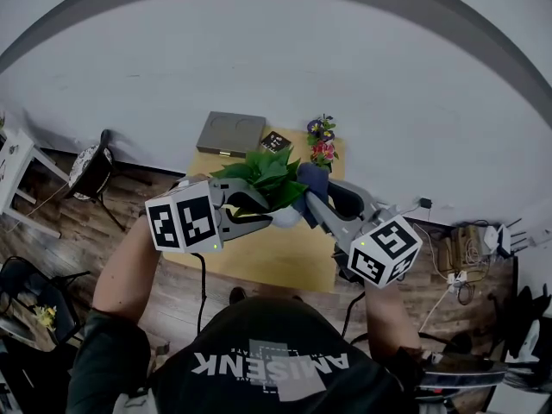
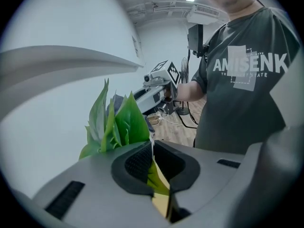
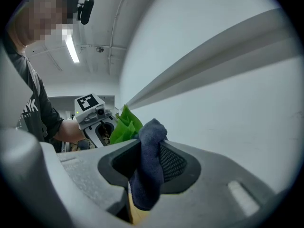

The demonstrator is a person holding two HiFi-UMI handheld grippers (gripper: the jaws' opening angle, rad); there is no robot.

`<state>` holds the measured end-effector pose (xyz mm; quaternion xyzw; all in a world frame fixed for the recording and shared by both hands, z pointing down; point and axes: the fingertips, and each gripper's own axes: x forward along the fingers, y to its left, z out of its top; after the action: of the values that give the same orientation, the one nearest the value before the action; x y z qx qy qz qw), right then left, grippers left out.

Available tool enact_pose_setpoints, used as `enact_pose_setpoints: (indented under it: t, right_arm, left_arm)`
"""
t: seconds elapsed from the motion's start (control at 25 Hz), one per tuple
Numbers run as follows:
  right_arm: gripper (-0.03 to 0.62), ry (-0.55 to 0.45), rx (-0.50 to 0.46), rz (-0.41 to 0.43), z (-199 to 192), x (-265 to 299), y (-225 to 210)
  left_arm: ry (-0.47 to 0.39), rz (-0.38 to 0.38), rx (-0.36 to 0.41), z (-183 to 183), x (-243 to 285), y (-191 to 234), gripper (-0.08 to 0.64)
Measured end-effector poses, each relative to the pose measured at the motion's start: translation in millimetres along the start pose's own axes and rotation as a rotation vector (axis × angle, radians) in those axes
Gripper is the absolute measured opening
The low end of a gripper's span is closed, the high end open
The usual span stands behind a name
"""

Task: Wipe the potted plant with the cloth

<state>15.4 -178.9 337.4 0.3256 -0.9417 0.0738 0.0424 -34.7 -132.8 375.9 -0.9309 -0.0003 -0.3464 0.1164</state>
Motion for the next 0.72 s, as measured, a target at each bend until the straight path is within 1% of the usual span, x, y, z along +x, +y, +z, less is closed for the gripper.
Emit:
enact_pose_setpoints:
  t: [0.2, 0.36, 0.52, 0.72]
  right_arm:
    - [0.114, 0.025, 0.038, -0.021, -15.8, 0.7, -5.7]
    - [0.114, 0.036, 0.076, -0.037, -27.4, -1.3, -13.1]
    - [0.114, 0.059, 0.113, -0.050, -45.6, -2.9, -18.8]
    - [0.114, 0.074, 0.160, -0.064, -66.8, -9.4, -24.3]
  left_arm:
    - [-0.035, 0.000, -0.033, 5.4, -5.9, 4.7, 0.021]
    - [-0.026, 0.003, -0.011, 9.0, -5.9, 7.2, 0.021]
    - [-0.038, -0.001, -0.017, 10.2, -6.4, 7.1, 0.021]
    - [-0.036, 0.001, 0.002, 13.1, -3.3, 4.2, 0.021]
